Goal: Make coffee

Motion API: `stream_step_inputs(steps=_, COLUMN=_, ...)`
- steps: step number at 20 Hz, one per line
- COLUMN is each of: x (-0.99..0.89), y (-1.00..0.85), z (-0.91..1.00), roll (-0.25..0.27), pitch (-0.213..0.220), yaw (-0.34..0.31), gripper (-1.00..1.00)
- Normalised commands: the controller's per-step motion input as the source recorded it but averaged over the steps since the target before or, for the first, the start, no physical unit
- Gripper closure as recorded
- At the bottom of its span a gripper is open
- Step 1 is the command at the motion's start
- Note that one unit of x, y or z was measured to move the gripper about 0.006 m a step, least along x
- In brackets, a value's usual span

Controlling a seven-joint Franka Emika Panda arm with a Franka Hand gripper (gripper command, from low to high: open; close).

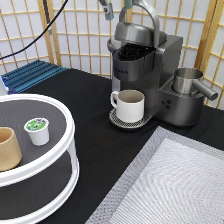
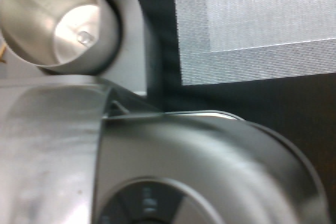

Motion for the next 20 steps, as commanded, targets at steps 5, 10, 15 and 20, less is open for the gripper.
stream_step_inputs(steps=5, x=0.34, y=0.78, z=0.59, roll=-0.183, pitch=0.101, yaw=-0.017, gripper=-1.0)
stream_step_inputs(steps=10, x=0.44, y=0.63, z=0.44, roll=-0.168, pitch=0.142, yaw=-0.004, gripper=-1.0)
stream_step_inputs(steps=15, x=0.45, y=0.23, z=0.43, roll=-0.097, pitch=0.152, yaw=-0.005, gripper=-1.0)
stream_step_inputs(steps=20, x=0.12, y=-0.55, z=0.47, roll=0.077, pitch=0.116, yaw=0.008, gripper=-1.0)
